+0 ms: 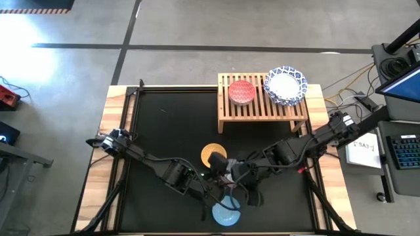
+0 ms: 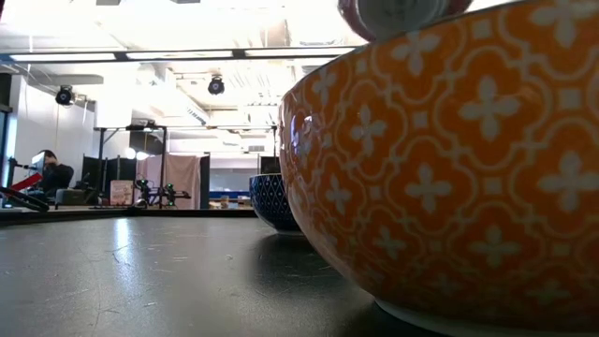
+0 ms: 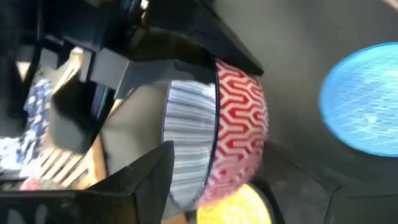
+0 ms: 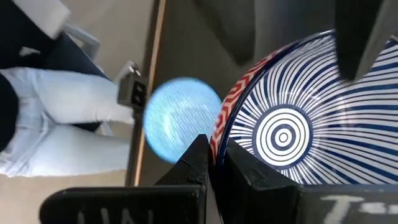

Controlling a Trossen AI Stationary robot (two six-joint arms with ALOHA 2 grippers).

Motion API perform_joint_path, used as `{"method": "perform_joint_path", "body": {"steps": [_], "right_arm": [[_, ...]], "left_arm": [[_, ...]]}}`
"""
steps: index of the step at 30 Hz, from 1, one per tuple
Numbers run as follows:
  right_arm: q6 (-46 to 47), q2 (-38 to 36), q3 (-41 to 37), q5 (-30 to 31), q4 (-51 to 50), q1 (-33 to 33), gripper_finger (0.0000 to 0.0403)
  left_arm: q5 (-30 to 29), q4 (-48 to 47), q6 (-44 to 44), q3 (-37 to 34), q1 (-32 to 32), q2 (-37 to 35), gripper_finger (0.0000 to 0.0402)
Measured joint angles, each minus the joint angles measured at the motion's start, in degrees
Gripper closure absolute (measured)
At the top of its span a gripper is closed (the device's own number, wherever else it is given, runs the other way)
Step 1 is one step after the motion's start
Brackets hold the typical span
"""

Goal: Place and stack bowls onto a shelf
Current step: Stack the blue patterned bowl on top of the red patterned bowl on the shelf

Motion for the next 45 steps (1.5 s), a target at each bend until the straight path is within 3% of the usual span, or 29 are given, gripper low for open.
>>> {"method": "perform_joint_path", "body": {"steps": [11, 15, 21, 28, 39, 45], "right_arm": [[-0.5, -1.9, 0.1, 2.2, -8.1, -5.0, 0.0391], [-2.1, -5.2, 0.1, 7.5, -10.8, -8.0, 0.0391], [-8.0, -10.7, 0.1, 20.3, -12.6, -14.4, 0.0391], [-18.8, -12.5, 0.2, 28.5, -10.9, -23.4, 0.0391], [-28.8, -9.4, 0.2, 27.5, -8.6, -37.9, 0.039], [-31.6, -7.5, 0.2, 23.4, -7.2, -41.0, 0.039]], "left_arm": [[-11.0, -6.4, -5.4, 0.1, 0.0, 0.0, 0.015], [-11.9, -11.8, -10.9, 0.1, 0.0, 0.0, 0.015], [-11.9, -15.0, -19.2, 0.1, 1.0, 0.0, 0.015], [-11.8, -15.1, -21.4, 0.0, 2.9, 0.0, 0.015], [-13.7, -17.2, -24.1, -0.1, 3.9, 0.0, 0.015], [-13.7, -17.9, -24.6, -0.1, 3.9, 0.0, 0.015]]}}
